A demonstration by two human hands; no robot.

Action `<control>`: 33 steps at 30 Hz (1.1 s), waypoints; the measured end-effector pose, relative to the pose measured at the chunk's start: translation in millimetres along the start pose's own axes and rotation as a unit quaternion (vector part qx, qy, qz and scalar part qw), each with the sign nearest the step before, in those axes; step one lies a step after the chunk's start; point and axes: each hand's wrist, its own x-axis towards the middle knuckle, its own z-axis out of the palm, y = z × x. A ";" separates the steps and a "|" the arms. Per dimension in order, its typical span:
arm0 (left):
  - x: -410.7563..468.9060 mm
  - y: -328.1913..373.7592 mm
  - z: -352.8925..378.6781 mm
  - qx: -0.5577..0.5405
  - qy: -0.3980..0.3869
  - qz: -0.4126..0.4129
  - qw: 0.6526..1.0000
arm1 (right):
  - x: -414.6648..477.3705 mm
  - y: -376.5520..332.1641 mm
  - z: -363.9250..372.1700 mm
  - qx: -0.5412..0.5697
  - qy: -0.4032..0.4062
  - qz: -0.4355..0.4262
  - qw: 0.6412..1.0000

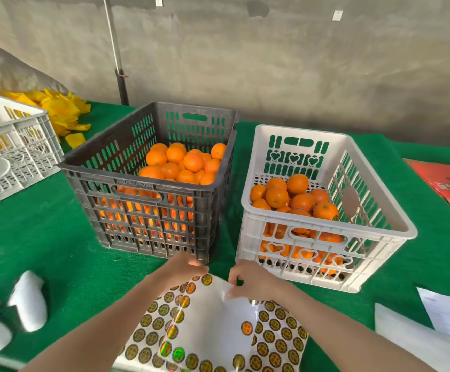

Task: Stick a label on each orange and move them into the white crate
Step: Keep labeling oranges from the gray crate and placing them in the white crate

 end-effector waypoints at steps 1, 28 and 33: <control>0.0 -0.6 1.3 -0.058 -0.015 -0.023 0.998 | -3.6 4.1 -8.3 0.001 0.010 -0.001 1.000; -0.7 67.2 40.6 -0.427 -0.116 -0.059 0.895 | -47.5 -4.3 -1.2 -0.014 0.408 -0.031 0.912; 4.8 56.4 44.7 -0.328 -0.124 -0.065 0.934 | -50.5 -2.6 -16.9 0.187 0.426 -0.062 0.883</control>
